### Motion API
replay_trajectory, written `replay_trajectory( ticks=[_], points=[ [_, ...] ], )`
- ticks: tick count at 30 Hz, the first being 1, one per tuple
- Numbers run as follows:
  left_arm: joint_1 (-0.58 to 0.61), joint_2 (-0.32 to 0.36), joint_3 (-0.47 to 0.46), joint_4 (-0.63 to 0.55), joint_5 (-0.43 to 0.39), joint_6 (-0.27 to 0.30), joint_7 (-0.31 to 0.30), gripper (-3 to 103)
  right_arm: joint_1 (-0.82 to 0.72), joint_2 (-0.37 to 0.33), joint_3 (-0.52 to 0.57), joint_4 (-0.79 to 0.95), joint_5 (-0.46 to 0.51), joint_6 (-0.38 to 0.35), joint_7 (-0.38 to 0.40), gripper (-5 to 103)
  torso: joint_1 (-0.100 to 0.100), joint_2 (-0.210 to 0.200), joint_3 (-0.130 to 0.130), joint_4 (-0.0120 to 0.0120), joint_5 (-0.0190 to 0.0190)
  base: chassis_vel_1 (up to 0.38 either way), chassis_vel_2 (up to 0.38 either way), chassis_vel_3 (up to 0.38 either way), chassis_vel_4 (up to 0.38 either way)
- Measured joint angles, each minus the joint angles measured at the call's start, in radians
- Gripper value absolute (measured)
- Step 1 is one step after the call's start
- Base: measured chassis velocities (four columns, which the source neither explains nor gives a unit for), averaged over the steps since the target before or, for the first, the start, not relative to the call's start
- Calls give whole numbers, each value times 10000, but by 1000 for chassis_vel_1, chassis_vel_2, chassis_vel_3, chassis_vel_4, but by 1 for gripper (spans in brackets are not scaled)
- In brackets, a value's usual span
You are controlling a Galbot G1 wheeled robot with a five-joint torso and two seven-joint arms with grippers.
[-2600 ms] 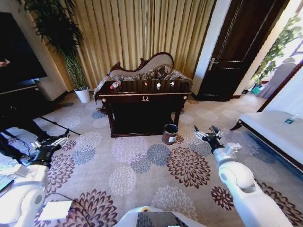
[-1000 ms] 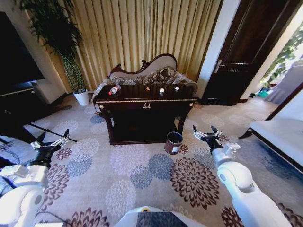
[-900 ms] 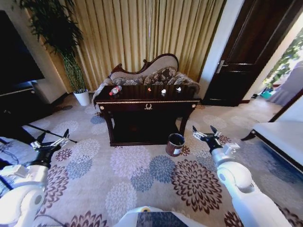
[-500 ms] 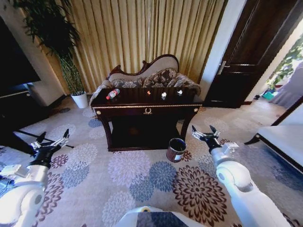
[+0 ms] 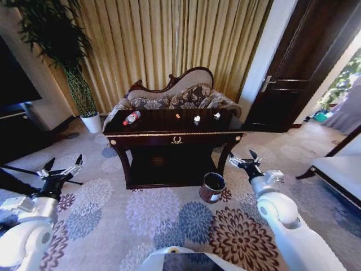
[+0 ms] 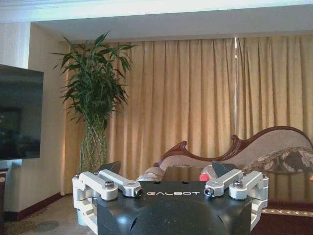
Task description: Move to the front of the table and place the trash on the table into the trash bin.
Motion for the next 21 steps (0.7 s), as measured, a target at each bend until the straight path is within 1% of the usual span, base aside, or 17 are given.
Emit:
replay_trajectory(
  ticks=[2,4,6,9,10,13,16,21],
  points=[
    [4,-4,-2,2,1,-7,4,100,0,7,-2,-4,-5,2,0,100,0,-1,1,0,2,-192,200,203,-193],
    [14,-10,-2,3,2,-13,13,100,-14,13,-2,-7,-10,5,0,100,0,-1,0,-11,1,-235,151,189,-204],
    [14,-17,-2,5,4,-15,17,100,-17,14,0,-10,-12,9,0,100,0,0,0,-13,-5,-225,174,188,-184],
    [14,-23,0,6,6,-15,20,100,-18,14,4,-13,-13,11,0,100,0,0,0,-11,-7,-201,212,189,-240],
    [14,-25,0,6,8,-16,21,100,-18,15,5,-15,-13,13,0,100,0,-1,0,-4,-6,-161,270,184,-220],
    [14,-28,0,6,10,-18,21,100,-10,15,4,-16,-13,15,0,100,1,-1,1,-1,-5,-174,259,217,-223],
    [28,-31,-10,6,10,-25,25,100,11,13,-4,-17,-13,16,0,100,1,-1,1,-8,-2,-210,190,204,-200],
    [30,-33,-20,6,12,-29,29,100,39,10,-18,-22,-13,17,0,100,1,-1,1,-9,-2,-229,175,199,-183]
  ],
)
